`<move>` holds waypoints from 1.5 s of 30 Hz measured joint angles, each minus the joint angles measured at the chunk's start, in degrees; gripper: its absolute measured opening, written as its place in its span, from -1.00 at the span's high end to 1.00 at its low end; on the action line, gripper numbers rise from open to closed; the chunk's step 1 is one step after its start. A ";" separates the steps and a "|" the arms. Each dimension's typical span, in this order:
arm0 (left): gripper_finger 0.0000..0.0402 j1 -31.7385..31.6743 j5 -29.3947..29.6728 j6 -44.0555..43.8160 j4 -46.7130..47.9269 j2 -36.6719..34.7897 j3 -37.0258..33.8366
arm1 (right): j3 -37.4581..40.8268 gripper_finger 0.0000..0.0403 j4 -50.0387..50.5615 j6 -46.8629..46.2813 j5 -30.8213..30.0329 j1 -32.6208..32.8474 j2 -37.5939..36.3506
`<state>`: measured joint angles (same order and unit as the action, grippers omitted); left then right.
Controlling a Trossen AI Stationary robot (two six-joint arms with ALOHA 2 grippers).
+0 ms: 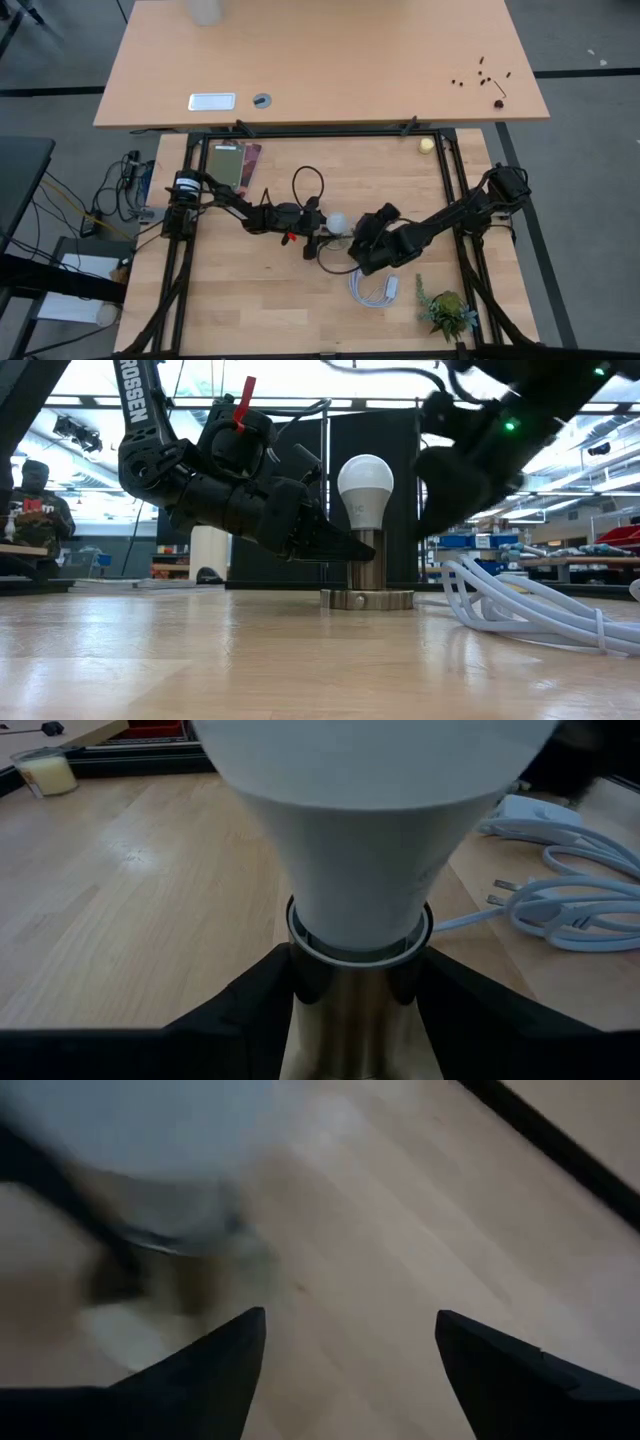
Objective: Screw lightbulb
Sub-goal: Remove the white lightbulb from the desk lamp
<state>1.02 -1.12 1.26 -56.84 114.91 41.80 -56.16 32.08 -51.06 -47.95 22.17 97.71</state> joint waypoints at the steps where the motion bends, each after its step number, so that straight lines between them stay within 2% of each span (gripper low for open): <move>1: 0.00 0.00 0.00 0.00 0.02 0.00 0.02 | -0.30 -0.49 3.69 -4.97 -0.02 0.00 -0.02; 3: 0.00 0.00 -0.01 0.00 0.02 0.00 0.02 | -0.70 -0.46 4.50 -8.21 0.03 0.44 0.00; 8: 0.00 0.00 0.01 0.01 -0.05 0.00 0.02 | -1.05 -0.45 -11.47 6.11 1.76 2.83 -0.02; 14: 0.00 0.00 -0.01 0.01 -0.12 0.00 0.02 | -1.05 -0.44 -18.40 12.73 1.52 0.44 0.00; 17: 0.00 0.00 0.00 0.00 -0.15 0.00 0.02 | -1.05 -0.44 -19.37 16.18 1.56 -1.58 0.00; 21: 0.00 -0.13 0.37 -0.04 -0.20 0.00 0.04 | -1.07 -0.43 -15.70 16.80 2.95 -3.22 0.00; 26: 0.00 -0.11 0.31 0.01 -0.20 0.00 0.04 | -1.15 -0.42 -5.38 8.80 2.25 -3.41 -0.01; 29: 0.00 0.05 -0.08 0.07 -0.20 0.00 0.04 | -0.83 -0.40 8.38 -7.88 -1.02 -3.09 -0.33; 31: 0.00 0.04 -0.18 0.06 -0.22 0.00 0.04 | -0.87 -0.39 9.96 -12.84 -1.02 -2.51 -0.46; 36: 0.00 0.04 -0.19 0.05 -0.20 0.00 0.04 | -0.96 -0.38 -4.62 0.70 5.80 0.91 -0.46; 39: 0.00 0.04 -0.18 0.04 -0.22 0.00 0.04 | -0.96 -0.39 -12.28 7.79 4.90 1.86 -0.46; 45: 0.00 0.00 0.01 0.01 -0.26 0.00 0.04 | -0.99 -0.37 -16.38 13.88 3.33 -1.56 -0.46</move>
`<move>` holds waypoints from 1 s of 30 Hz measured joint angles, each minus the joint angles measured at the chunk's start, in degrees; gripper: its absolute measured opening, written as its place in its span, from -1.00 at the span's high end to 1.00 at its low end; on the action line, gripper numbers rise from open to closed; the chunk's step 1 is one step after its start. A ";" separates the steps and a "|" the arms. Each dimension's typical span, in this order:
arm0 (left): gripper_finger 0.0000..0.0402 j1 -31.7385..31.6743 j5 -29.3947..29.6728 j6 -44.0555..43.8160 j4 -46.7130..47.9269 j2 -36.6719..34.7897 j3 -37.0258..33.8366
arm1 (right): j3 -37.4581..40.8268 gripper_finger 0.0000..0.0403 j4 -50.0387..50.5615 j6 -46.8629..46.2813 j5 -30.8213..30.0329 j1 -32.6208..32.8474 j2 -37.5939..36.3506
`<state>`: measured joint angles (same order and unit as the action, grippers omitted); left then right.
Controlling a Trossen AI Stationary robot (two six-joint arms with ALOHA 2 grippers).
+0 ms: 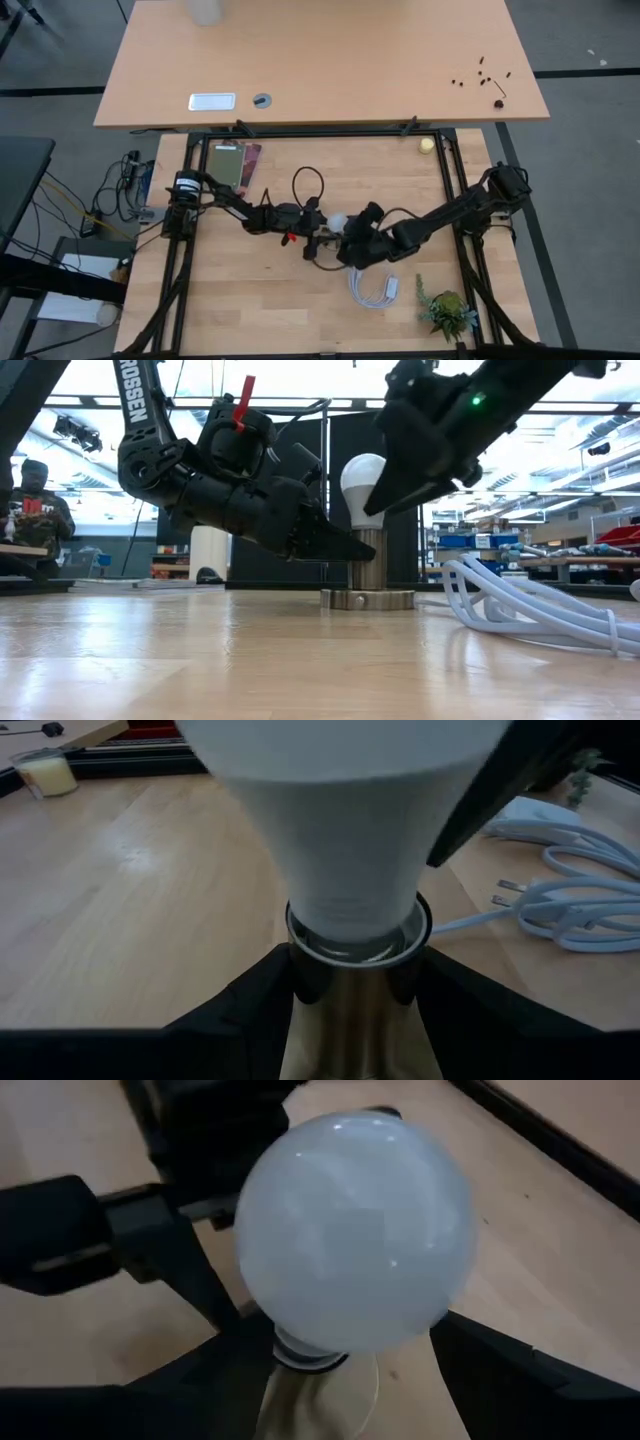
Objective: Screw lightbulb
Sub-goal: Remove the white lightbulb from the desk lamp, then return to Home Position
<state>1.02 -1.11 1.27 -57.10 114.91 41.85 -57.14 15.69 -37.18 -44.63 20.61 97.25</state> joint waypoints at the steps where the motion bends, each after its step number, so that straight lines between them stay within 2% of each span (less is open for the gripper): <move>1: 0.00 -0.01 0.13 -0.03 0.00 0.00 0.00 | 0.00 -0.37 0.32 0.62 0.31 -0.65 0.00; 5: 0.00 -0.08 0.18 -0.02 0.02 0.00 0.00 | -0.11 -0.36 8.27 -0.88 -1.09 -2.24 -0.09; 9: 0.00 0.00 -0.04 0.01 0.00 0.00 -0.02 | 0.01 -0.33 22.56 -13.29 -2.96 -2.82 -0.09; 16: 0.00 0.00 -0.04 0.05 0.00 0.00 -0.01 | 0.02 -0.29 21.05 -15.64 -1.06 -0.01 -0.09; 19: 0.00 0.00 0.12 -0.25 -0.02 0.00 -0.02 | 0.00 -0.27 24.06 -20.51 -0.44 0.34 -0.09; 24: -0.07 0.01 6.55 -2.88 -0.08 0.00 -0.02 | 0.39 -0.25 32.32 -32.99 -1.75 0.15 -0.09; 30: -0.30 0.00 16.21 -4.33 0.08 0.15 -0.09 | 2.62 -0.24 32.20 -41.28 -0.49 -1.53 -0.07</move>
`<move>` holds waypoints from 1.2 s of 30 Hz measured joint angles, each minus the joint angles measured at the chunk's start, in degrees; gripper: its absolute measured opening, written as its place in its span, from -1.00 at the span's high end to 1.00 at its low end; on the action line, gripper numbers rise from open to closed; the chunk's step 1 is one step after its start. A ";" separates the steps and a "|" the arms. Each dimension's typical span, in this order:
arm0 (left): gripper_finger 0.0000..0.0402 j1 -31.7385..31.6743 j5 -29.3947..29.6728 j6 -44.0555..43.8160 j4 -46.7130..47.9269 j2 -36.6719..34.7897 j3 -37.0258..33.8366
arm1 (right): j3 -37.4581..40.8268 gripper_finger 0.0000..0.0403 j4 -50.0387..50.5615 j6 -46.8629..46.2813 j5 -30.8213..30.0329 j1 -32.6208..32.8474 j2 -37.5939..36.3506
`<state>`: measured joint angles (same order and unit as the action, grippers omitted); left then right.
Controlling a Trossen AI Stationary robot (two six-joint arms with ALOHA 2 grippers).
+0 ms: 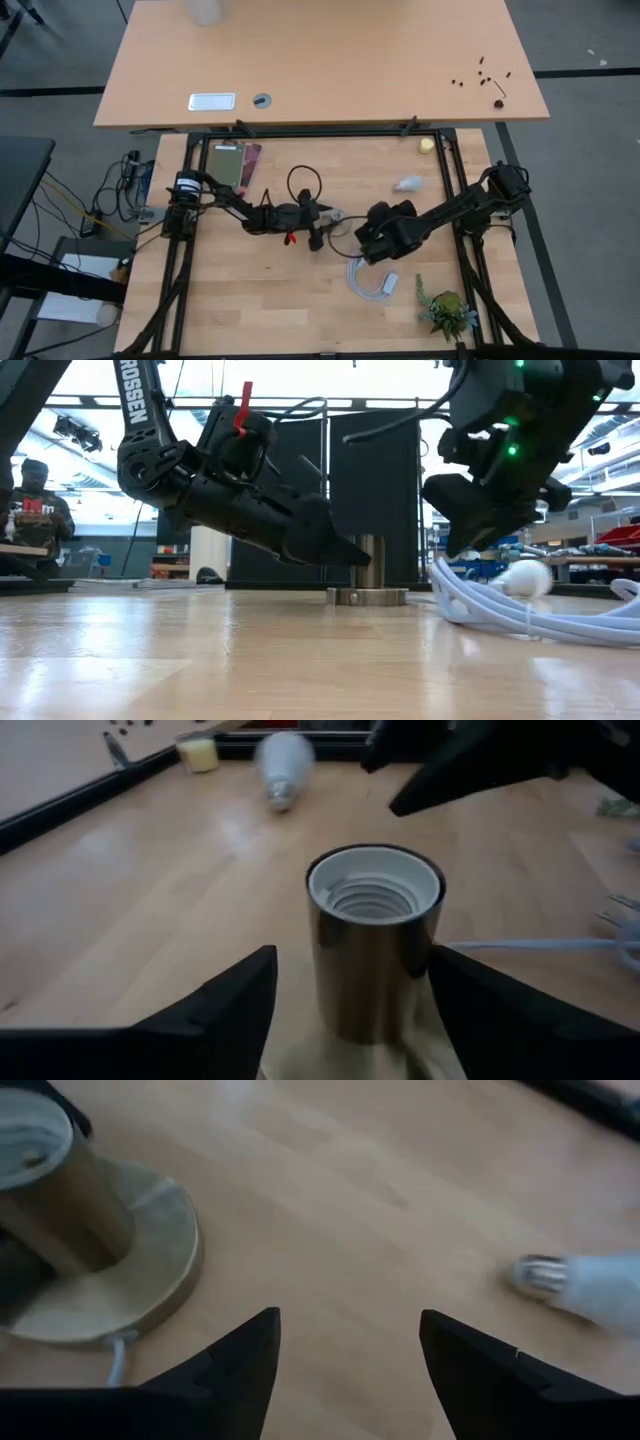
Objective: Screw lightbulb
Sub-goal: Return to Home Position
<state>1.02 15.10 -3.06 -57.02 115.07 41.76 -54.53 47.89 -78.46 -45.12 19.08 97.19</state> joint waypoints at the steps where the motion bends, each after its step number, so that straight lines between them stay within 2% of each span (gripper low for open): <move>1: -0.33 0.00 0.61 -0.19 -0.01 0.00 0.00 | 0.20 -0.24 0.22 -0.63 0.63 -0.10 0.00; 8: -0.39 0.44 0.76 1.20 -0.97 0.00 0.00 | 0.31 -0.22 2.48 -3.74 5.05 1.02 0.00; 13: -0.39 1.55 0.71 3.68 -1.24 -1.32 0.00 | 0.31 -0.22 0.94 -4.54 3.71 2.67 0.00; 20: -0.39 2.58 0.74 6.04 8.37 -7.59 0.02 | 0.47 -0.21 1.48 -2.80 -1.10 6.11 -1.11; 28: -0.38 2.94 0.71 4.53 25.25 -16.94 0.02 | 6.22 -0.17 -2.41 12.72 0.22 6.63 -12.25; 32: -0.38 4.11 0.44 1.13 34.63 -23.26 0.02 | 13.46 -0.16 -15.03 25.09 5.97 6.79 -18.78; 36: -0.38 6.16 1.36 0.90 41.05 -29.74 0.04 | 21.04 -0.15 -32.01 35.11 7.84 7.64 -23.96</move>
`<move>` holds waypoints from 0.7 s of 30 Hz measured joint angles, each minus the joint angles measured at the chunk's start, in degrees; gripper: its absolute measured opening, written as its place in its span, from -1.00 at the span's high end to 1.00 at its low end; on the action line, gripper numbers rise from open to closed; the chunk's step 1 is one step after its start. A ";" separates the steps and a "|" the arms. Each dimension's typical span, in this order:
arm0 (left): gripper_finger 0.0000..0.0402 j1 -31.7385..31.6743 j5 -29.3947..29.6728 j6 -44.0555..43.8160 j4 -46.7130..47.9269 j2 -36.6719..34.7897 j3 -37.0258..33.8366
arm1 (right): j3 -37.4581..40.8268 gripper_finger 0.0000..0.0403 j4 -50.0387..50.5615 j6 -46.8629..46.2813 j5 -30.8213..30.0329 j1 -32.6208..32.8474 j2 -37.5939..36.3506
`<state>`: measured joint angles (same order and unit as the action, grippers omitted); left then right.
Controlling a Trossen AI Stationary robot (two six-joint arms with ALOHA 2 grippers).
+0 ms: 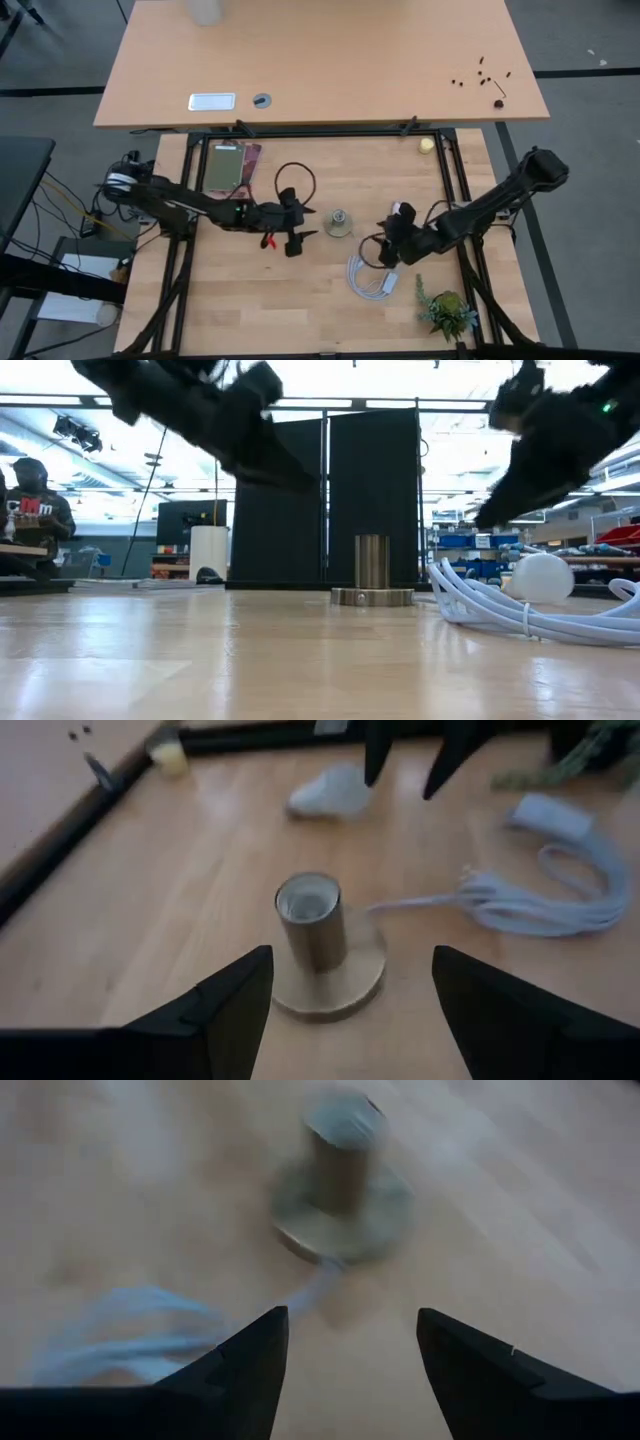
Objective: Screw lightbulb
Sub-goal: Return to Home Position
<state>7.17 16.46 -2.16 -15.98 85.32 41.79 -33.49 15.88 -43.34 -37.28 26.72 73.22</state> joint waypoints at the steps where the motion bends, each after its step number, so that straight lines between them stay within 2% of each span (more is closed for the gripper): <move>1: -0.38 0.67 0.19 0.22 0.70 -1.32 0.01 | 1.14 -0.15 -3.52 2.51 0.04 0.44 -1.20; 6: -0.38 4.70 -0.13 1.32 -2.06 -5.27 0.04 | 5.26 -0.15 -17.68 18.61 -0.71 3.61 -6.07; 9: -0.38 7.35 -1.19 3.00 -1.88 -6.56 0.09 | 8.34 -0.14 -22.22 25.11 -1.71 4.60 -9.72; 14: -0.38 10.48 -1.68 6.10 7.21 -7.93 0.03 | 14.35 -0.14 -25.53 26.37 0.43 4.70 -16.51; 16: -0.38 11.36 -1.82 5.13 13.26 -8.98 -0.04 | 16.64 -0.14 -25.53 25.36 1.15 5.24 -19.50; 21: -0.38 13.49 -3.35 3.41 20.79 -10.17 -0.07 | 20.87 -0.14 -25.29 24.05 1.36 6.87 -26.18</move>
<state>20.66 13.11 1.26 4.81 75.16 41.73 -12.62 -9.41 -19.29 -35.92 33.60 47.04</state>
